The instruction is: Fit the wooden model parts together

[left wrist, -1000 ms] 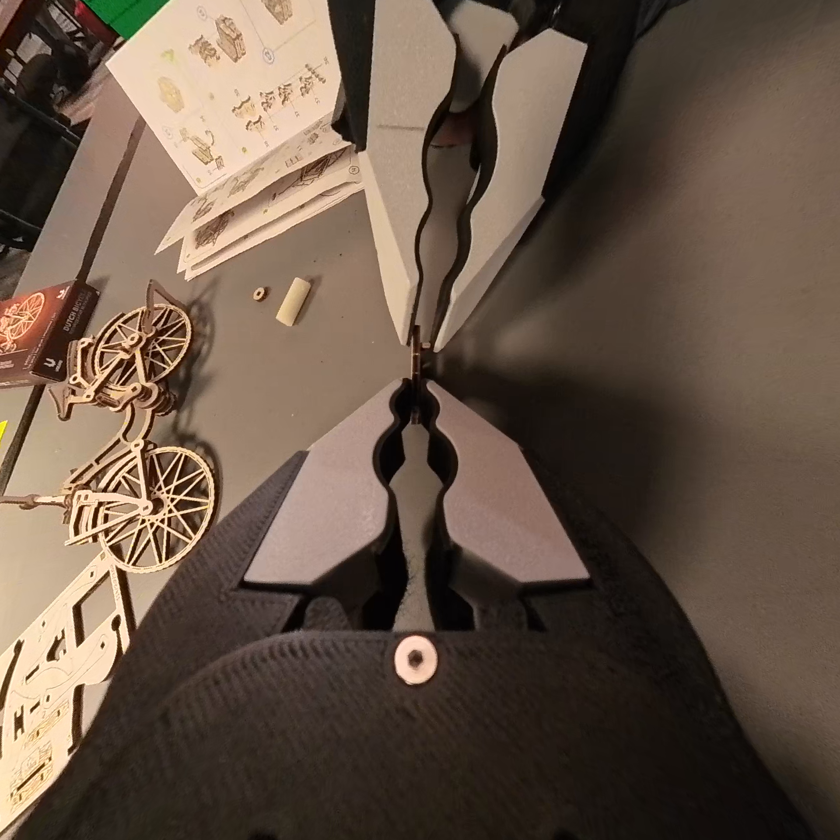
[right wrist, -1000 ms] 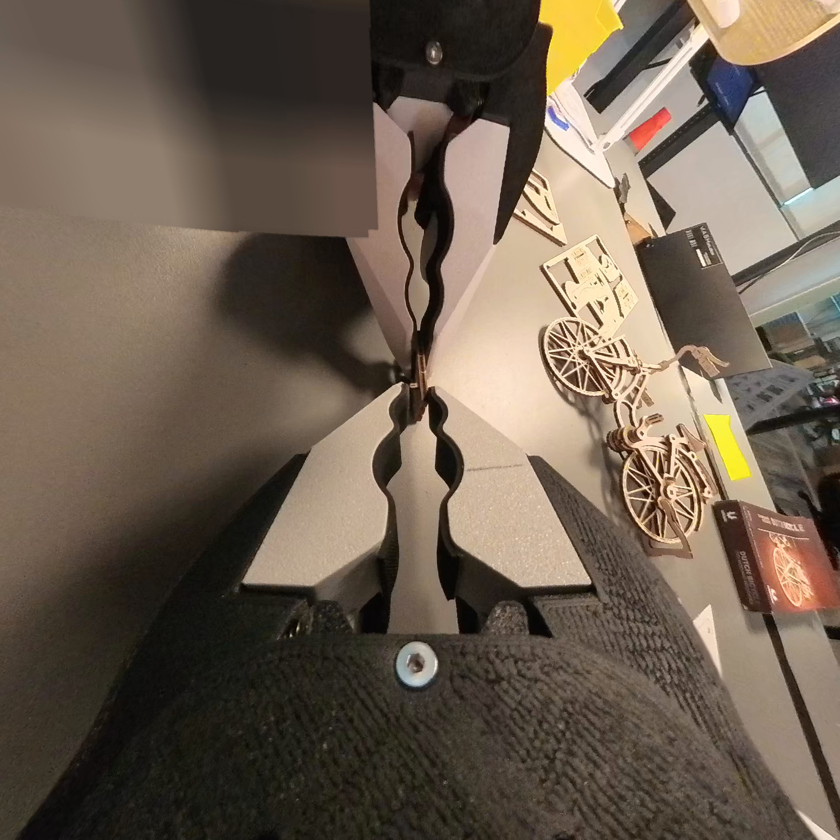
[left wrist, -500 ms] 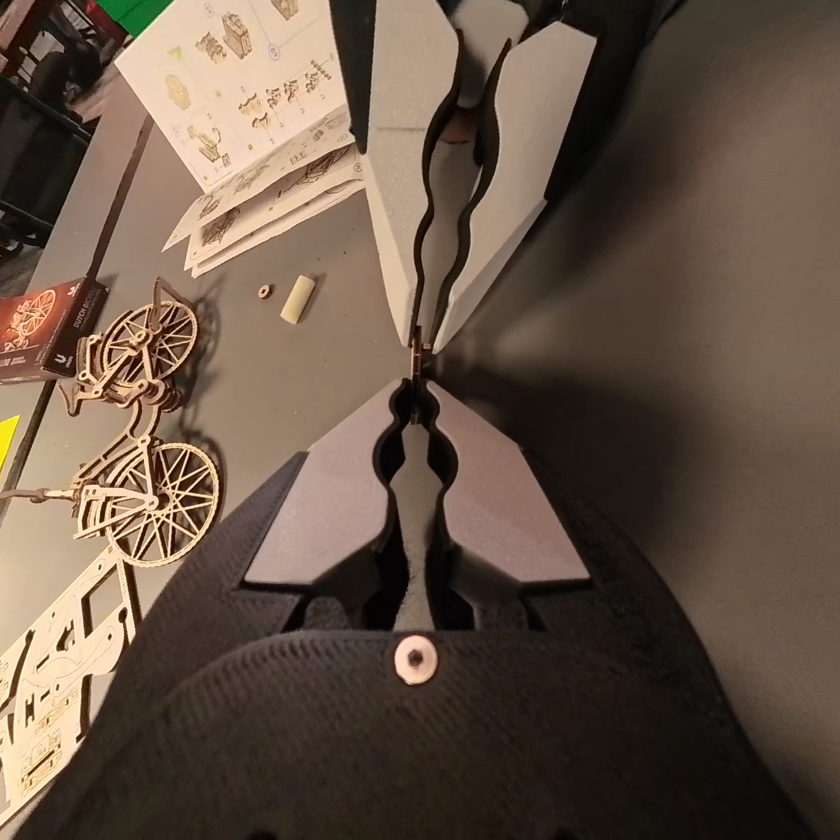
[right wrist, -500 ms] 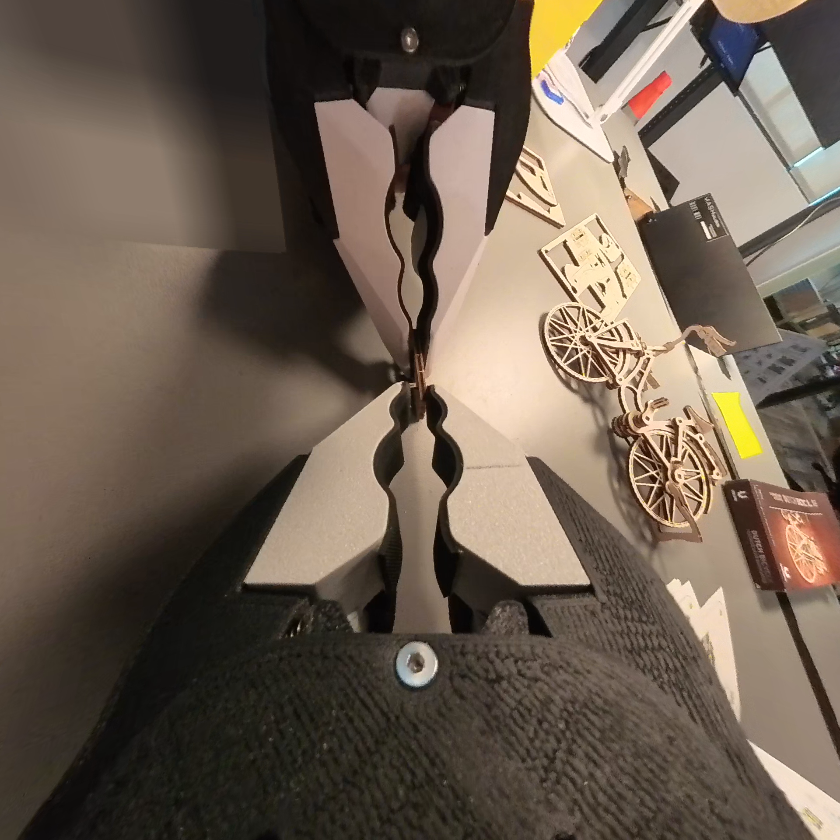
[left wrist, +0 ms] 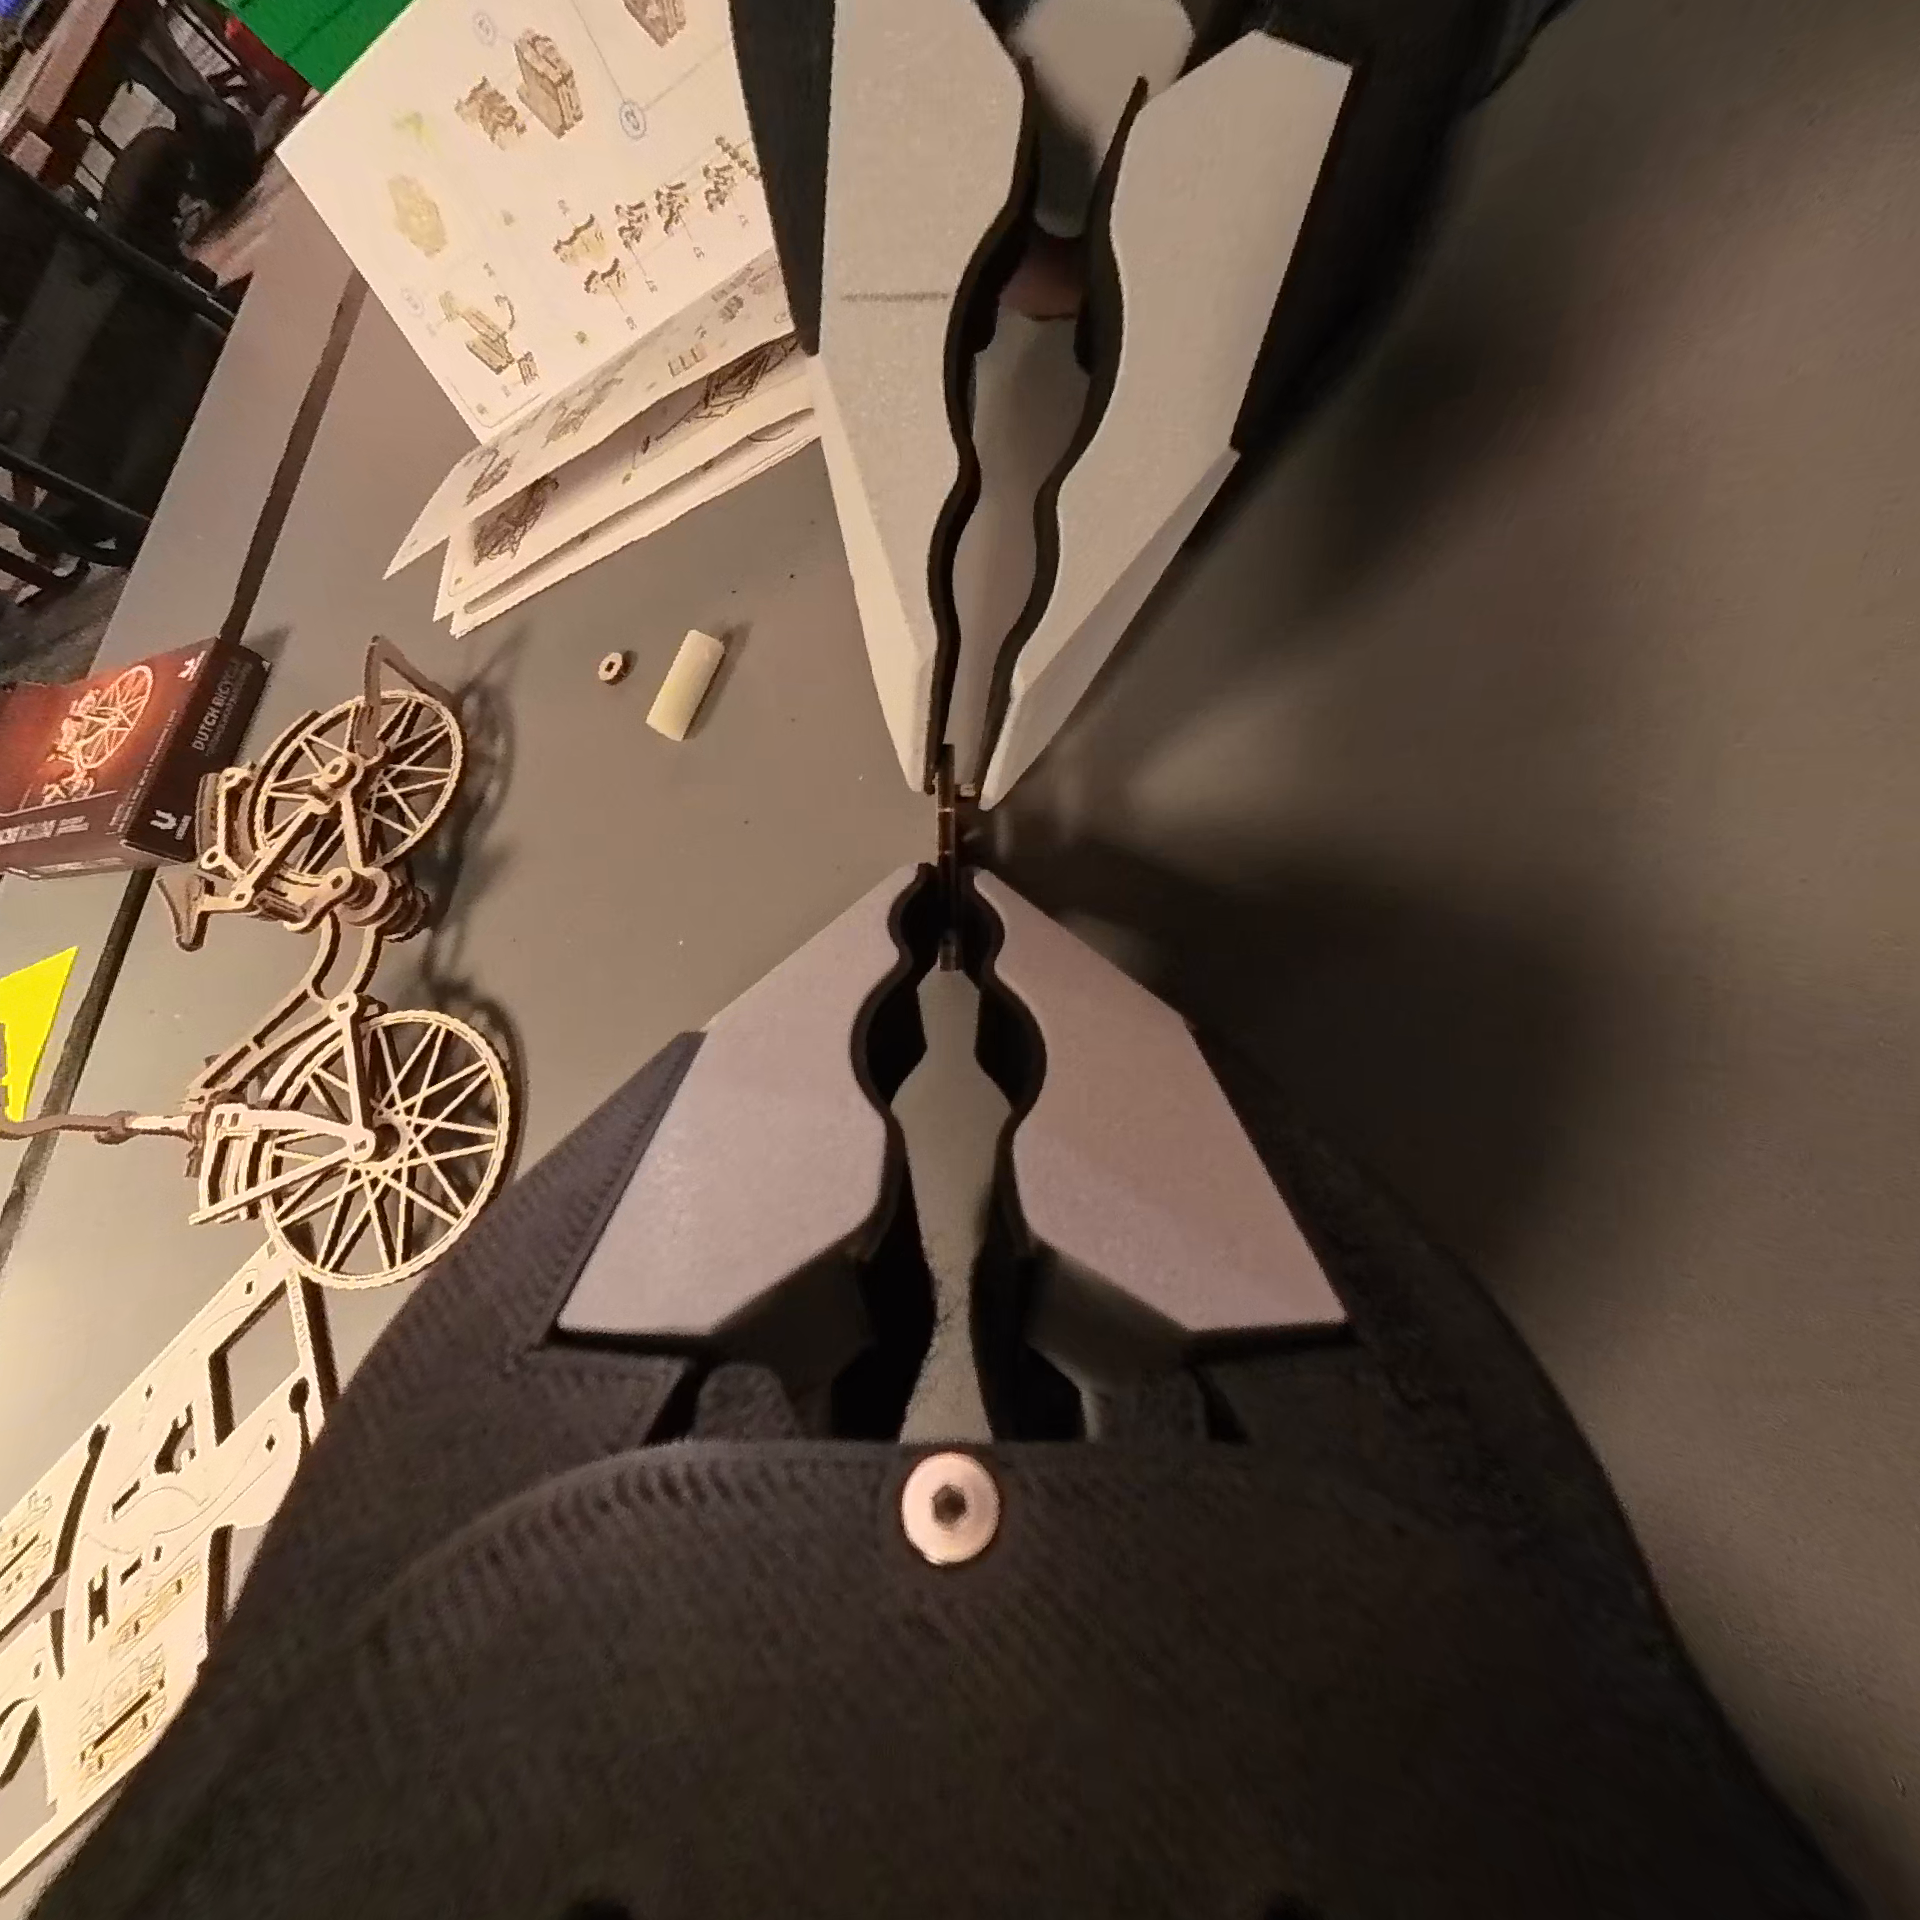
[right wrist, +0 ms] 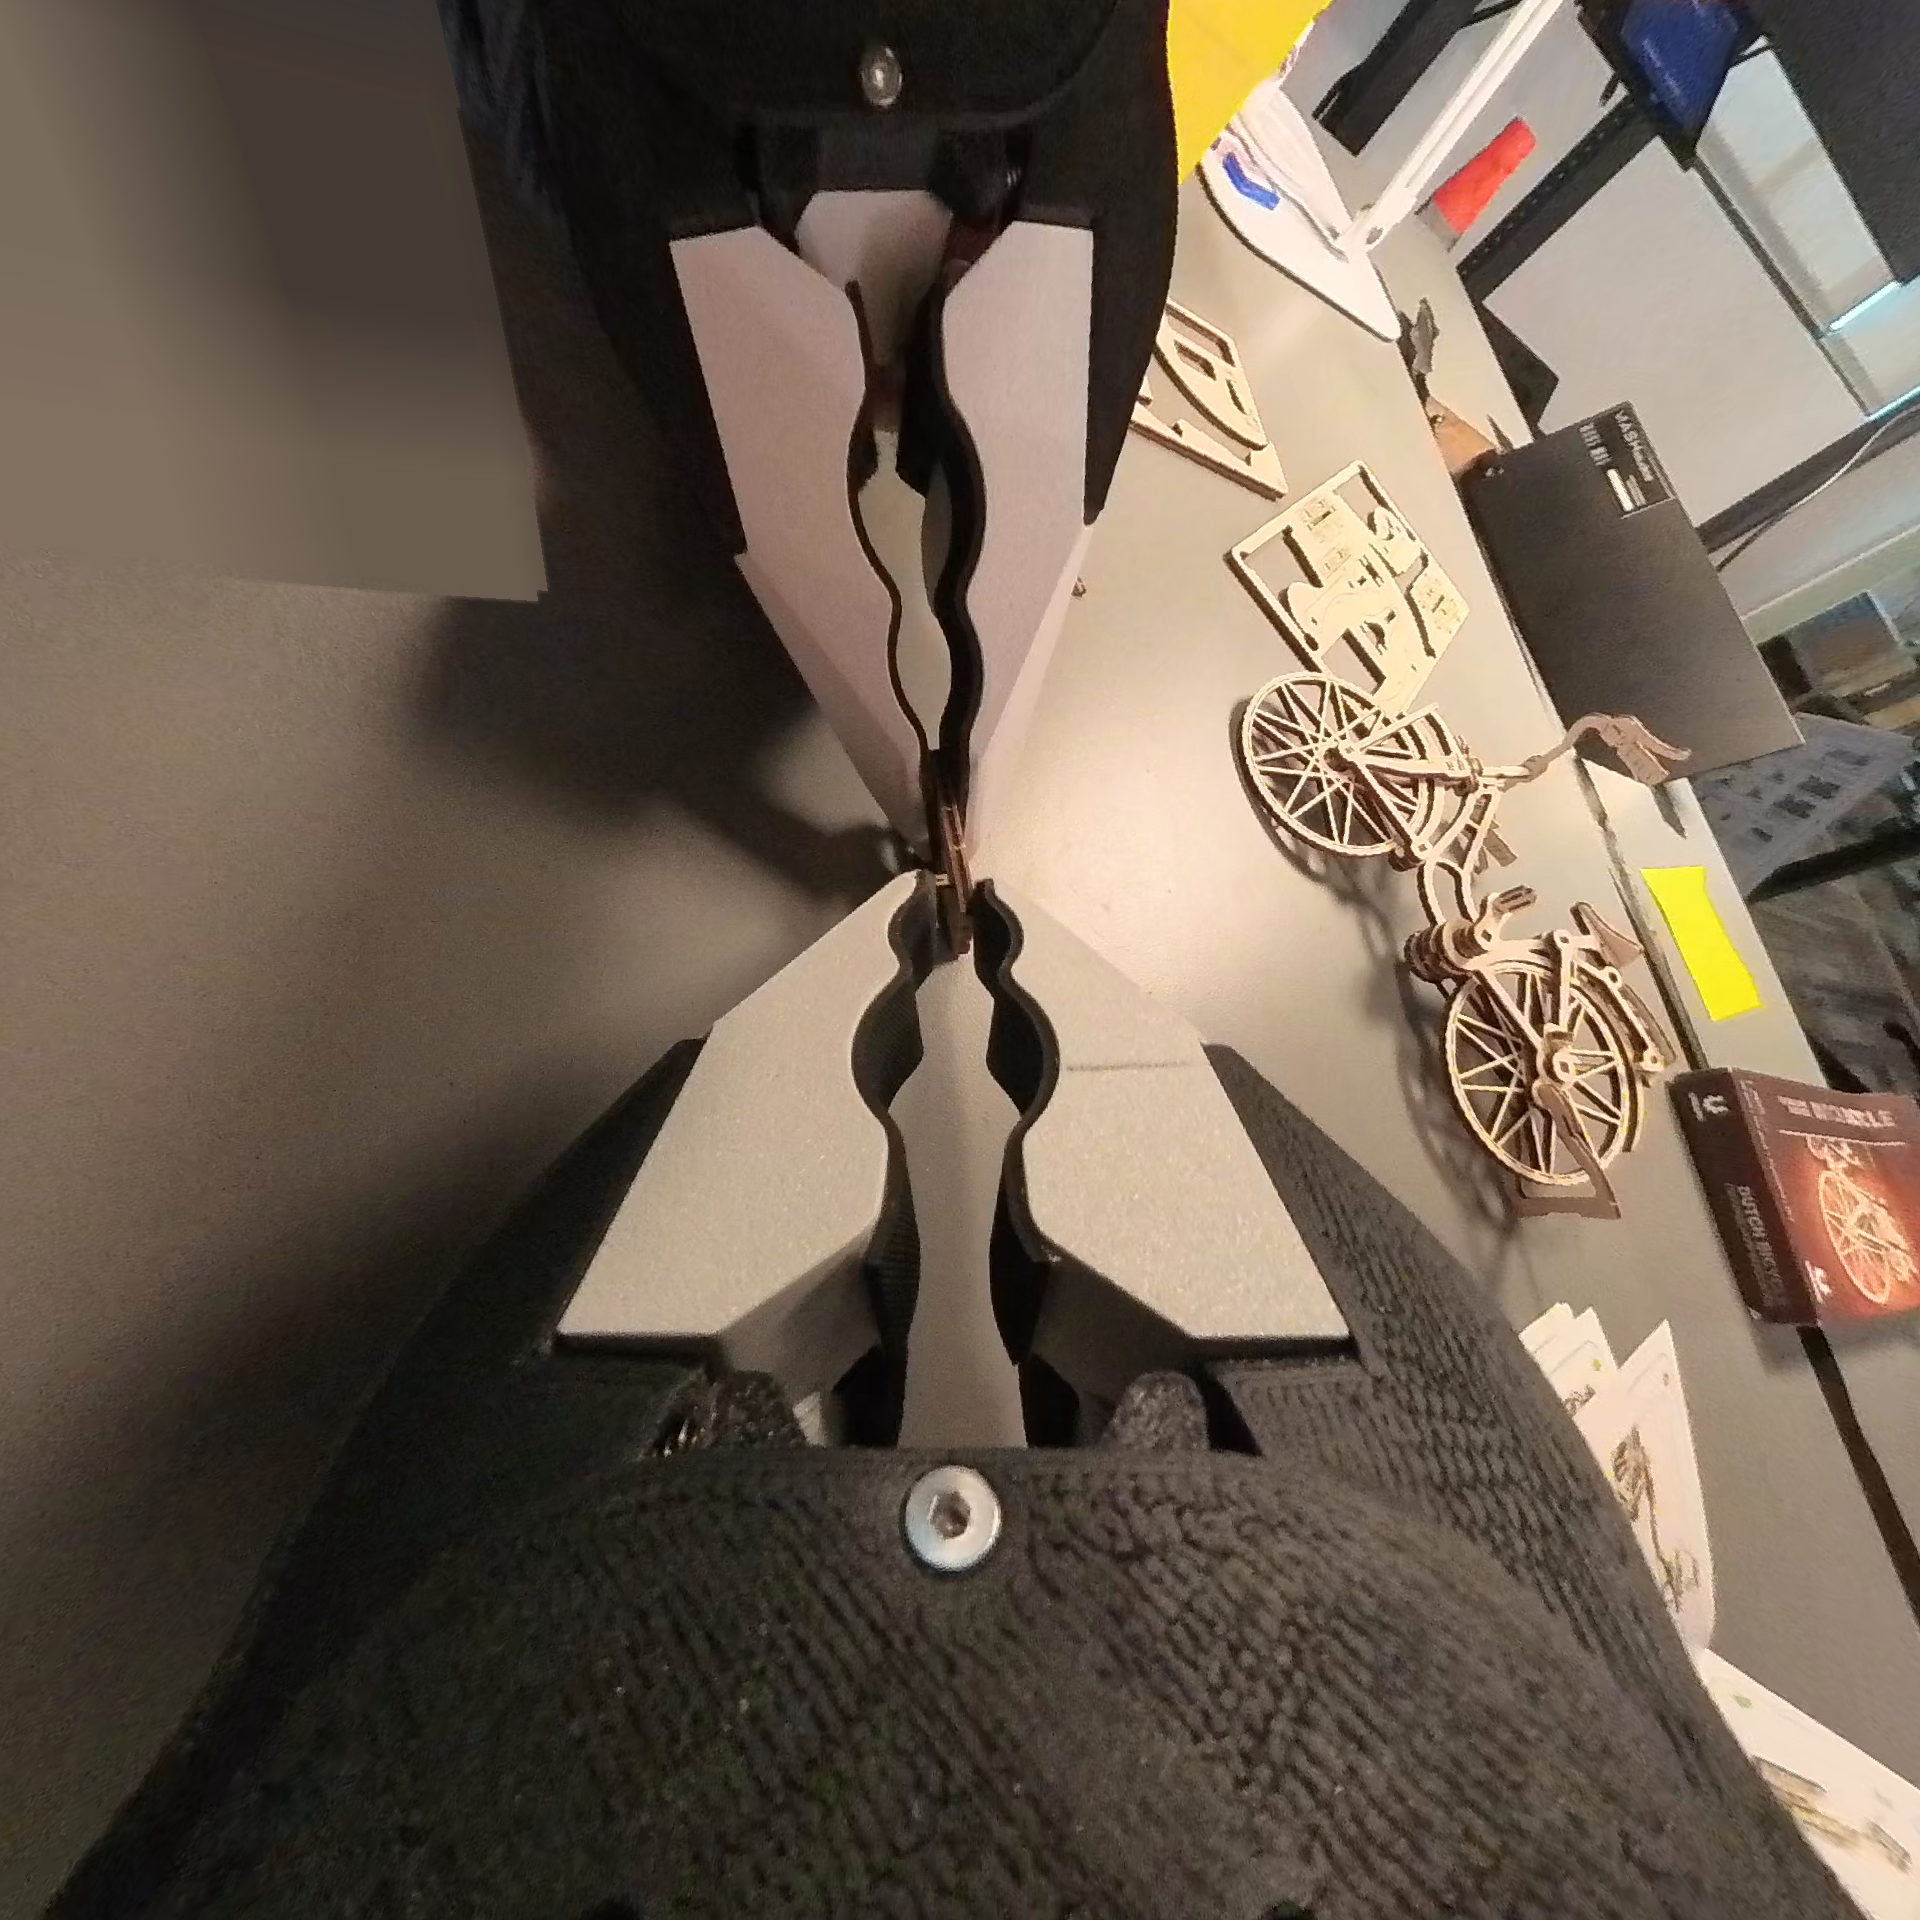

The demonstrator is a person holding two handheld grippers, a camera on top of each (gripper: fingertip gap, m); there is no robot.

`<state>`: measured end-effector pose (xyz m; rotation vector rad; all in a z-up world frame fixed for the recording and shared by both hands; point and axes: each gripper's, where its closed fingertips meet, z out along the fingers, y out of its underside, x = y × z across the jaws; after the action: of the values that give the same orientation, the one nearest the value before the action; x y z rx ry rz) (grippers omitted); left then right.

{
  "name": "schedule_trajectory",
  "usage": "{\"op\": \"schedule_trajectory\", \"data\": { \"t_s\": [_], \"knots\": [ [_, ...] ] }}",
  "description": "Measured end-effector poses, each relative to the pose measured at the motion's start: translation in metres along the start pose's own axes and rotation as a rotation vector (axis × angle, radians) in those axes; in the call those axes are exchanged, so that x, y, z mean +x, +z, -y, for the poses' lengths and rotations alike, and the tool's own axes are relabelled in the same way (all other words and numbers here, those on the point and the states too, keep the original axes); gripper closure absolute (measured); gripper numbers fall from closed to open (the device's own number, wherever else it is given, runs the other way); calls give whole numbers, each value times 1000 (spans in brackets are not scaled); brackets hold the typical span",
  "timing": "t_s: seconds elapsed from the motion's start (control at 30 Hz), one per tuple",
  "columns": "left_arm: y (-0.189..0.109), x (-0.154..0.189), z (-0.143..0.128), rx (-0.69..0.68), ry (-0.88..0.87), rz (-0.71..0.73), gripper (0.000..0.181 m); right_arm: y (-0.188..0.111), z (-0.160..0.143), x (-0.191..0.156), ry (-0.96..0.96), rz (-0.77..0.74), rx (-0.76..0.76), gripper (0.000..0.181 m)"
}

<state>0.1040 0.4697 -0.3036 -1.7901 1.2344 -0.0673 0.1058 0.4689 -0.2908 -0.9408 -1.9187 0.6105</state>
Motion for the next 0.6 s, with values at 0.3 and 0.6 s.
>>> {"op": "schedule_trajectory", "data": {
  "t_s": [0.3,0.6],
  "knots": [
    [0,0,0,-1,31,28,180,1,1,0,0,4,9,169],
    [2,-5,-1,-45,255,174,179,-1,-1,17,-108,-145,-19,143]
  ]
}}
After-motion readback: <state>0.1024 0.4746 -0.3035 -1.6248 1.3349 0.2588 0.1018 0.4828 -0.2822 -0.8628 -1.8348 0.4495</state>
